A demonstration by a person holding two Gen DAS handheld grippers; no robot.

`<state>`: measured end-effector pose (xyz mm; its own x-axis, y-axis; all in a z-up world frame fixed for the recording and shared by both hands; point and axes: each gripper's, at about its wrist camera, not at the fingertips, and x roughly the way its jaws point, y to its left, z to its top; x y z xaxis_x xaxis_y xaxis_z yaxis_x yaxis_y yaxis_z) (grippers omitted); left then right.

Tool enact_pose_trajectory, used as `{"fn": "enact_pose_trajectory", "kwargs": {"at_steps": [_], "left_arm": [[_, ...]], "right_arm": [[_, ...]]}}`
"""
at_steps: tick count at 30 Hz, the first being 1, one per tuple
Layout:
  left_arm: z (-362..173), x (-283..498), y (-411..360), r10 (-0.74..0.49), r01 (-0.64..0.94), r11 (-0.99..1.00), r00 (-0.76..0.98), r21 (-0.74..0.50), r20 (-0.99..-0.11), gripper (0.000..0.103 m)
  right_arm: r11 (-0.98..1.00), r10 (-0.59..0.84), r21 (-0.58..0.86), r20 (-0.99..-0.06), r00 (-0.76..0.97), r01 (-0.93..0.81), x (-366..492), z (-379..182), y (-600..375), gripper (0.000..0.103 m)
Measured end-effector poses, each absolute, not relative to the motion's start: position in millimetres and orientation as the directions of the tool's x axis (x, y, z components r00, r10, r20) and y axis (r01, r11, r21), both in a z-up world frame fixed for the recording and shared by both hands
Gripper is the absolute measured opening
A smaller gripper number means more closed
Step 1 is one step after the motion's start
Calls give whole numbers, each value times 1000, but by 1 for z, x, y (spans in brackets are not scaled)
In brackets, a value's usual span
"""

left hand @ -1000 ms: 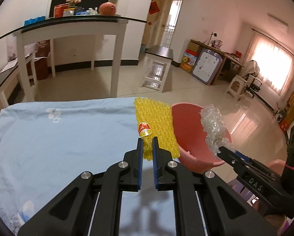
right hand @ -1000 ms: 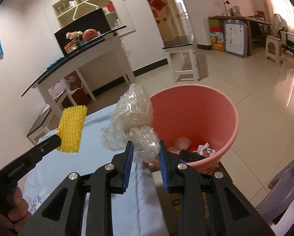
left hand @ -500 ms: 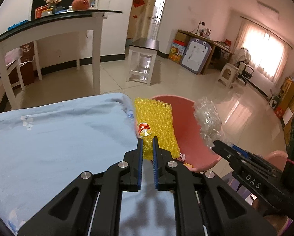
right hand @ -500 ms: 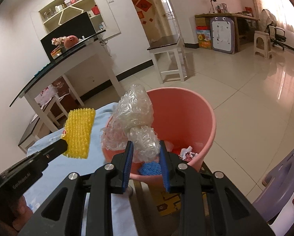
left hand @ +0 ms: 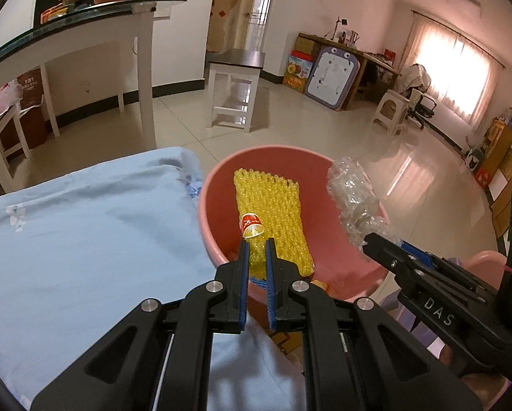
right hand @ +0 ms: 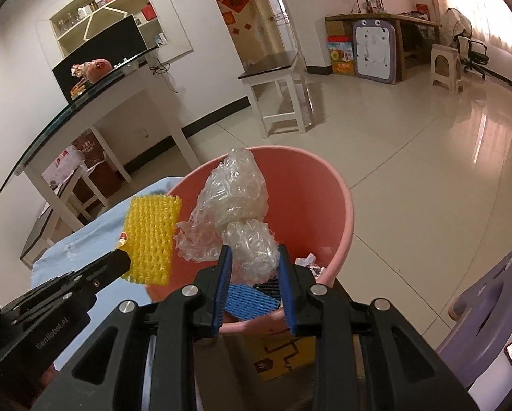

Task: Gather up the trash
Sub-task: 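Carry the yellow net and clear bag over the pink bucket, then open both tools to drop the yellow net and clear bag into the bucket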

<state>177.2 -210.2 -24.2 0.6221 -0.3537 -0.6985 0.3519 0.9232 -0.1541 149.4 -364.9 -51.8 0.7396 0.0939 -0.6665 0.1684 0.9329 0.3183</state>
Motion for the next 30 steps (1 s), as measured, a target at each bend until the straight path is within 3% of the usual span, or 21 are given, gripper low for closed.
{"fn": "enact_pose_trajectory", "kwargs": {"at_steps": [26, 30], "left_arm": [[-47, 196, -236, -354, 370, 917, 580, -149, -734, 9], [-50, 197, -239, -355, 374, 915, 571, -150, -741, 15]], "right_arm": [[920, 76, 326, -692, 717, 217, 170, -78, -388, 29], [915, 78, 336, -689, 720, 222, 170, -77, -390, 31]]}}
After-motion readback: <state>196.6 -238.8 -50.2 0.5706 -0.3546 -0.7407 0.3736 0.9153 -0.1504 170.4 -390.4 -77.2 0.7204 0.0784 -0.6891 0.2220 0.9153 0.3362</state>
